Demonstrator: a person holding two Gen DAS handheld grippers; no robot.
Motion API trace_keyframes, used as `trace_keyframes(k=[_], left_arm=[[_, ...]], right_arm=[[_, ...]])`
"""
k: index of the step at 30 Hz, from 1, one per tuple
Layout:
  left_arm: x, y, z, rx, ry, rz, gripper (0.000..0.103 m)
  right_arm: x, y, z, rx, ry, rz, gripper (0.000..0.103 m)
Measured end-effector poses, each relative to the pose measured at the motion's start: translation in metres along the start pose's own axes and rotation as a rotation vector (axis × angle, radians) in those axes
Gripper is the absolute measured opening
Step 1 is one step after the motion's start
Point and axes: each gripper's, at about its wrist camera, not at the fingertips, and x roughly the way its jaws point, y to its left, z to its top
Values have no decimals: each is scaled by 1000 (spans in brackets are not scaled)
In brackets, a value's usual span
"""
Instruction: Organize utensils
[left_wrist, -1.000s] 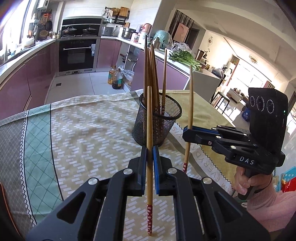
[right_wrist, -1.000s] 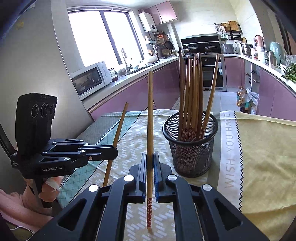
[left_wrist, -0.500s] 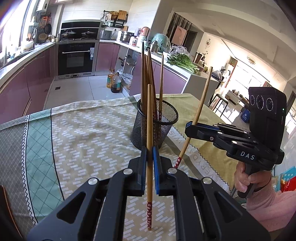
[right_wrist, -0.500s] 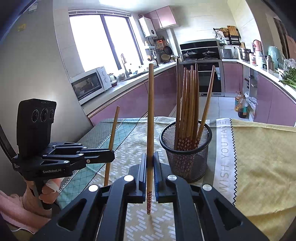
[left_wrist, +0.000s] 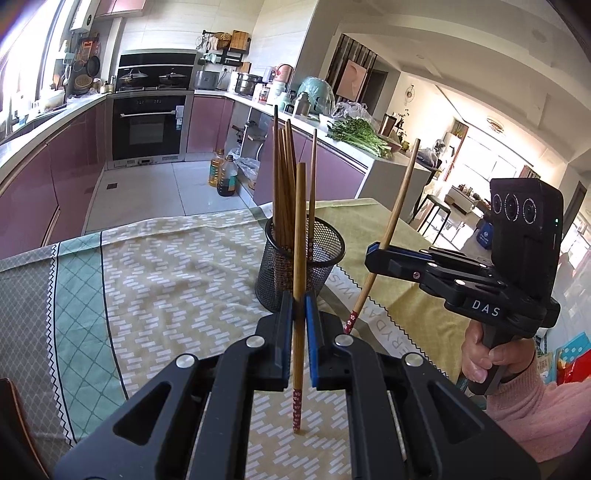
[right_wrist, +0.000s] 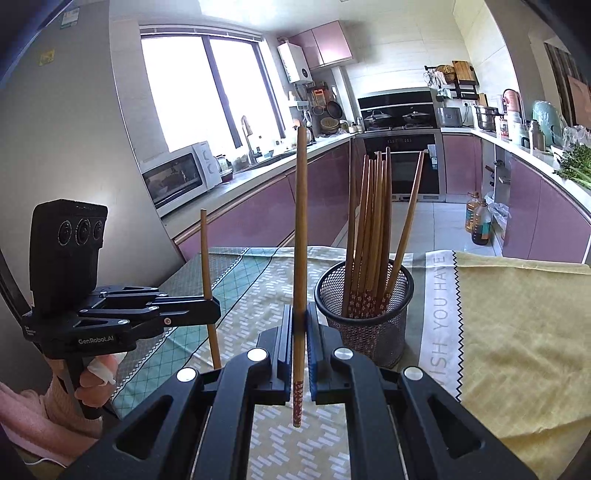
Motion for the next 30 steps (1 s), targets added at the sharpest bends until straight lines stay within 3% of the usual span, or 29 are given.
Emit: trace_keyframes(k=[30], left_arm=[[-2, -5, 13, 19, -38, 5, 8]], right_arm=[[-2, -4, 12, -19, -26, -12, 6]])
